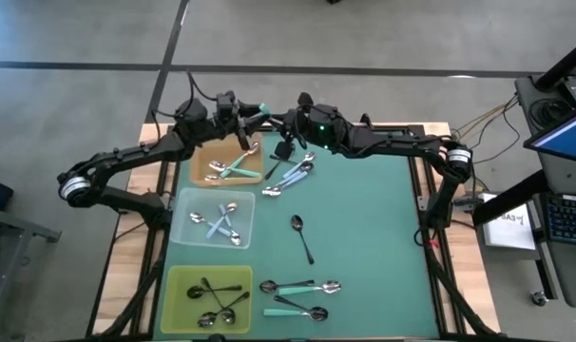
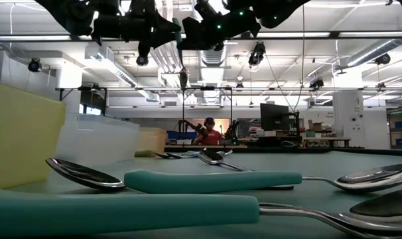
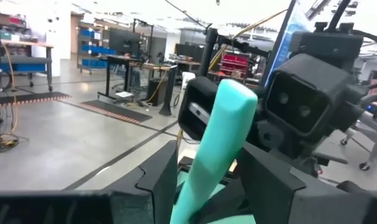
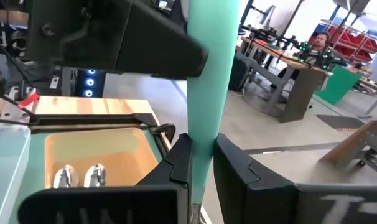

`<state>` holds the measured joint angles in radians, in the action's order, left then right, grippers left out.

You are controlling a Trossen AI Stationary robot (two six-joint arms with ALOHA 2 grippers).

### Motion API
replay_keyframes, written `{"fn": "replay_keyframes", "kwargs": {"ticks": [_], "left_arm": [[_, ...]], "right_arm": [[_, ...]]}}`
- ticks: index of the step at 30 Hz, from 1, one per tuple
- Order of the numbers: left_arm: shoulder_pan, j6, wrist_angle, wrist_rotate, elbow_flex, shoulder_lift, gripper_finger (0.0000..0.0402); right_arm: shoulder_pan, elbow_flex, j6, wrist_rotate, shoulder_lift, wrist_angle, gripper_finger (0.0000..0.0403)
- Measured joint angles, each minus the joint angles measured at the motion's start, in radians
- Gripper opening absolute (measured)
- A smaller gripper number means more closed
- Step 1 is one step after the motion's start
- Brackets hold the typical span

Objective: Sort silverware by color (type)
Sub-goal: Put the green spoon into the orange bin

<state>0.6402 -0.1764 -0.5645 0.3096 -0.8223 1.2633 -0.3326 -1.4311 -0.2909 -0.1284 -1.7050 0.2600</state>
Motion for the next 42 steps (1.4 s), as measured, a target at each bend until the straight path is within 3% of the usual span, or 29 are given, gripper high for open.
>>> {"fn": "replay_keyframes", "kwargs": {"ticks": [7, 13, 18, 25, 31, 36, 42], "left_arm": [[0.0, 0.01, -0.025, 0.005, 0.0, 0.0, 0.013], [0.001, 0.014, -0.015, -0.02, 0.0, -0.002, 0.0031], [0.001, -0.021, -0.008, -0.014, -0.001, -0.001, 0.0027], [0.02, -0.001, 0.039, -0.015, -0.001, -0.003, 0.0027], [0.08, 0.13, 0.373, -0.015, -0.001, -0.04, 0.0027], [0.111, 0.256, 0.72, -0.026, -0.025, -0.082, 0.0027], [0.111, 0.459, 1.187, -0.221, -0.164, -0.049, 0.0027]], "right_arm": [[0.008, 0.0, -0.02, 0.0, 0.0, 0.004, 0.0029], [0.012, 0.001, -0.042, -0.011, -0.001, 0.001, 0.0028], [0.018, 0.001, -0.033, 0.019, -0.001, -0.002, 0.001], [0.012, 0.001, -0.088, 0.006, 0.017, -0.082, 0.0032], [-0.001, 0.001, -0.083, -0.015, 0.09, -0.319, 0.0067], [-0.003, 0.001, -0.019, -0.091, 0.132, -0.527, 0.0088], [-0.026, 0.001, 0.134, -0.108, 0.119, -0.734, 0.0085]]}}
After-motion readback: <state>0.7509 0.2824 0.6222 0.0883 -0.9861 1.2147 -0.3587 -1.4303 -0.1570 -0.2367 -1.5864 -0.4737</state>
